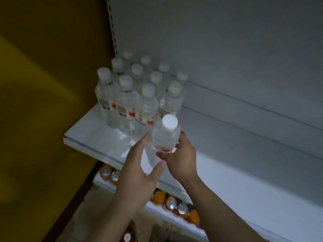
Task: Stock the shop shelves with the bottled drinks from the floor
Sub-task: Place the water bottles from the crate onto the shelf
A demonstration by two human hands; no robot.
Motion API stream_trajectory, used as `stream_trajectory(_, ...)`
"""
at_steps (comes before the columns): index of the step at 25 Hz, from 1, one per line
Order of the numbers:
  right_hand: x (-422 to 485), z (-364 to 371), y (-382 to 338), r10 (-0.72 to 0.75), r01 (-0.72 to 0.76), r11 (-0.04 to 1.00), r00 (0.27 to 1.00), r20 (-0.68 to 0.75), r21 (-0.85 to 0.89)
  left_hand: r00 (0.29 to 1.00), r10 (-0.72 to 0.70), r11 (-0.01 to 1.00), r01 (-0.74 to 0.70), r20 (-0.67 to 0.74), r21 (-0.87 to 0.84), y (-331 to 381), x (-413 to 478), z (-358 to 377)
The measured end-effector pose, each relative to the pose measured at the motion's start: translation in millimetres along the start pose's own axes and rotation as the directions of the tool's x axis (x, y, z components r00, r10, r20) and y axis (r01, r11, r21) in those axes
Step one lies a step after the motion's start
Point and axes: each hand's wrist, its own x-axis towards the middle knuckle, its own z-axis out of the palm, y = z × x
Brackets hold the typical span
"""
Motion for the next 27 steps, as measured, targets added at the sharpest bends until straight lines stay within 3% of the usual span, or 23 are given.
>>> stream_trajectory(5,32,22,-4,0.133,-0.125,0.988,0.988,-0.083,0.096,0.999,-0.03,0.998,0.029,0.013,0.057,-34,9,-18)
stream_trajectory(12,45,32,-1,0.143,-0.134,0.986,0.985,-0.096,0.098,0.994,-0.109,0.994,0.109,-0.003,0.017,-39,34,10)
stream_trajectory(16,34,31,10,0.162,-0.159,0.978,0.987,-0.009,0.132,0.996,-0.089,0.996,0.089,-0.01,-0.001,-44,40,25)
stream_trajectory(19,-9,11,31,0.23,-0.232,0.926,0.972,0.043,0.298,0.998,-0.056,0.998,0.056,0.029,-0.009,-49,15,42)
stream_trajectory(23,-106,-44,84,0.332,-0.288,0.827,0.943,-0.006,0.482,0.995,-0.085,0.994,0.088,0.054,-0.06,-65,-47,81)
stream_trajectory(27,-208,-84,177,0.551,-0.46,0.714,0.834,-0.018,0.529,0.974,-0.143,0.99,0.143,0.176,0.014,-92,-117,131)
